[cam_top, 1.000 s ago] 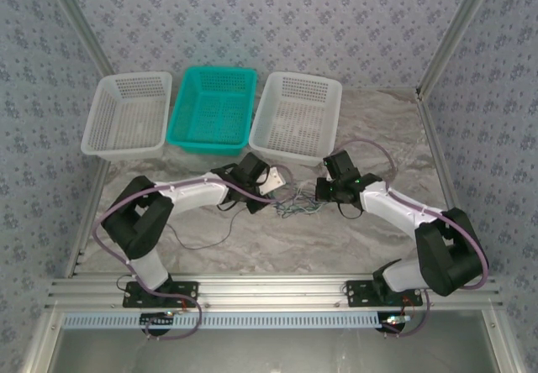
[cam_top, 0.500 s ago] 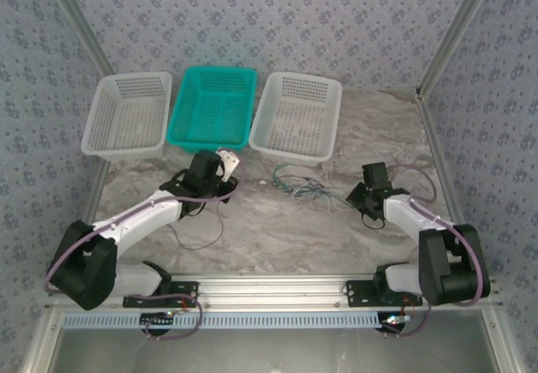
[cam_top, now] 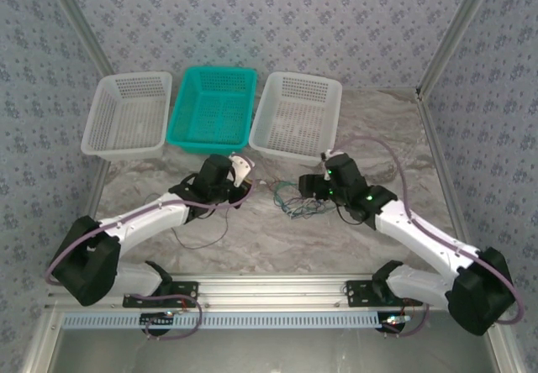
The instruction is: Untangle the cables
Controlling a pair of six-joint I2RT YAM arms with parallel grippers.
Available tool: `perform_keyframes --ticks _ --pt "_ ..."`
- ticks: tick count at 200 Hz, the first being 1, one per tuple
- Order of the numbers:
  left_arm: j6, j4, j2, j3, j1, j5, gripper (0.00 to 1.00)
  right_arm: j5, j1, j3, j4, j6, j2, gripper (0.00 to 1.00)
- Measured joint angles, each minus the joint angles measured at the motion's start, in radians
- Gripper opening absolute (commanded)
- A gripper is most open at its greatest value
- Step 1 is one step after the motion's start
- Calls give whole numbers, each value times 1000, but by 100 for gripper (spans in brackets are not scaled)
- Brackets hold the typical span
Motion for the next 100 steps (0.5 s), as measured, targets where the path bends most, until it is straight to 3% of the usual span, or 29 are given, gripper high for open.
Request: perform_keyframes --ticks 37,54,81,100 --pt "-14 2 -6 0 -4 -13 0 46 100 106 -2 -27 310 78" --pt "-18 -7 -30 0 -4 -28 0 91 112 134 -22 3 439 63" --pt "-61 -50 -97 0 -3 -153 0 169 104 125 -55 60 507 25" --pt "-135 -112 -153 -9 63 -271 0 190 69 85 -45 97 468 19"
